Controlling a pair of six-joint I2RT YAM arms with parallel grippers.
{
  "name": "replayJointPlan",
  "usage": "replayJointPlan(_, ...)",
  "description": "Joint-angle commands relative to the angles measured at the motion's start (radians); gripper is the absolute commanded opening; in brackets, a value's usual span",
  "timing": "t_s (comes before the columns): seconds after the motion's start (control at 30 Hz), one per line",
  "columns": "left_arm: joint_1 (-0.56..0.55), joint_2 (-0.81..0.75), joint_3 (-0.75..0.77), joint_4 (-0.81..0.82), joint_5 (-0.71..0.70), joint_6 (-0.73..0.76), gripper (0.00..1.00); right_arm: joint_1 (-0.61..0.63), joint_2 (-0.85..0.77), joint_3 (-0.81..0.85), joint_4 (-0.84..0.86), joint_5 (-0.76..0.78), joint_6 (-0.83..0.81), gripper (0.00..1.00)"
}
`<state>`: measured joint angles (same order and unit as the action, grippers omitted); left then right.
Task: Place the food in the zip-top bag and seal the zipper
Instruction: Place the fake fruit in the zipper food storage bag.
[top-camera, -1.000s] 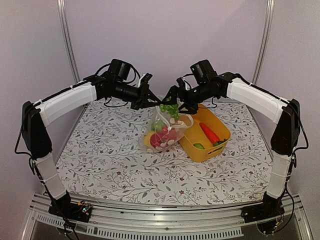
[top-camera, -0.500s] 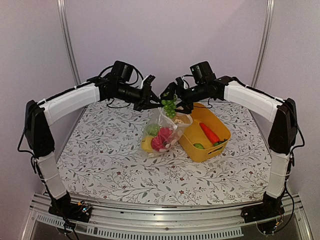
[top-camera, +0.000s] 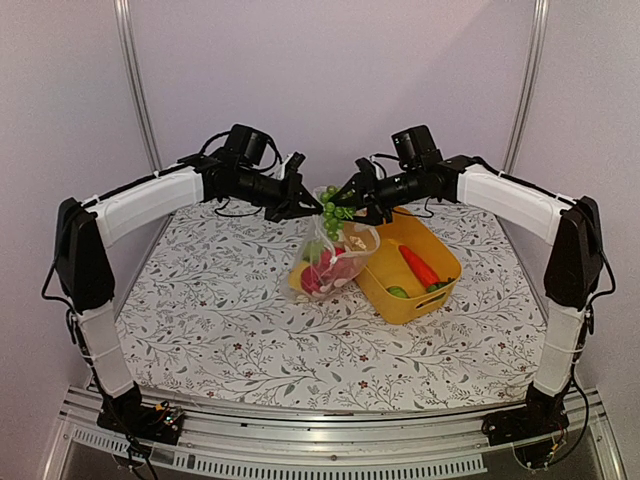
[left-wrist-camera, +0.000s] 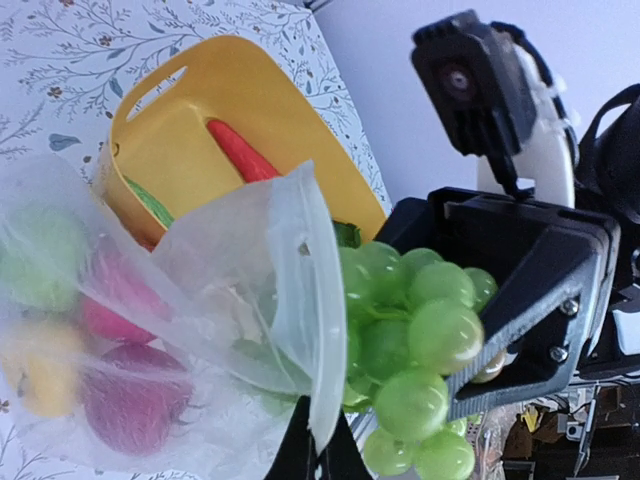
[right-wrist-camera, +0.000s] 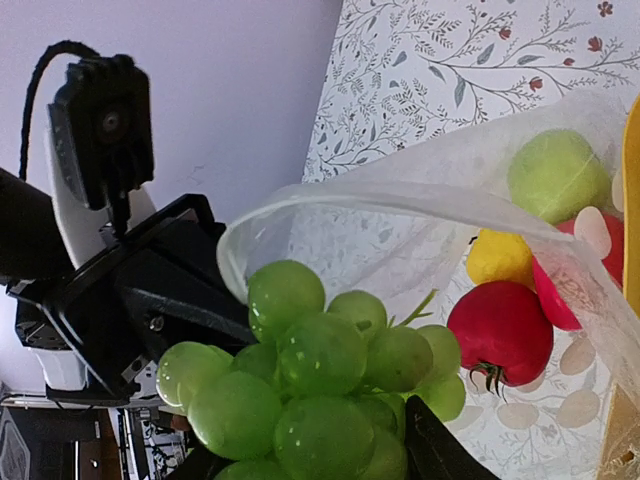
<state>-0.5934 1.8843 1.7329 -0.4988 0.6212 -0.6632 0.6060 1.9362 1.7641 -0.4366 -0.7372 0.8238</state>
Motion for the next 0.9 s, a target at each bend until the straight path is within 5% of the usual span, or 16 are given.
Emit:
replayJointPlan(0.0, 0.025, -0.042, -0.043, 0.012, -0.024, 0.035, 0.00, -0.008, -0.070, 0.041, -0.053, -0.054, -0.148, 0.40)
replayJointPlan(0.07, 0.024, -0.058, -0.057, 0.023, -0.009, 0.070, 0.00, -0.013, -0.081, 0.006, -0.014, -0.081, -0.140, 0.43)
replayJointPlan(0.1, 0.025, -0.065, -0.060, 0.018, -0.011, 0.096, 0.00, -0.014, -0.085, 0.018, -0.040, -0.053, -0.140, 0.62)
replayJointPlan(0.13, 0.025, -0.069, -0.059, 0.009, -0.017, 0.114, 0.00, -0.013, -0.075, 0.053, -0.110, -0.014, -0.159, 0.94)
replayJointPlan(0.17, 0.027, -0.073, -0.058, 0.006, -0.021, 0.127, 0.00, -0.014, -0.061, 0.085, -0.148, -0.024, -0.185, 0.98)
replayJointPlan(0.23, 0.029, -0.079, -0.056, 0.009, -0.015, 0.134, 0.00, -0.021, -0.034, 0.084, -0.134, -0.117, -0.215, 0.99)
replayJointPlan(0.33, 0.028, -0.082, -0.053, 0.035, 0.001, 0.122, 0.00, -0.004, 0.011, 0.154, -0.284, -0.032, -0.284, 0.99)
replayJointPlan(0.5, 0.023, -0.086, -0.058, 0.111, 0.074, 0.112, 0.00, -0.010, 0.026, 0.101, -0.235, -0.120, -0.285, 0.99)
replayJointPlan(0.87, -0.017, -0.083, -0.098, 0.288, 0.254, 0.047, 0.00, -0.041, 0.061, 0.111, -0.161, -0.041, -0.180, 0.99)
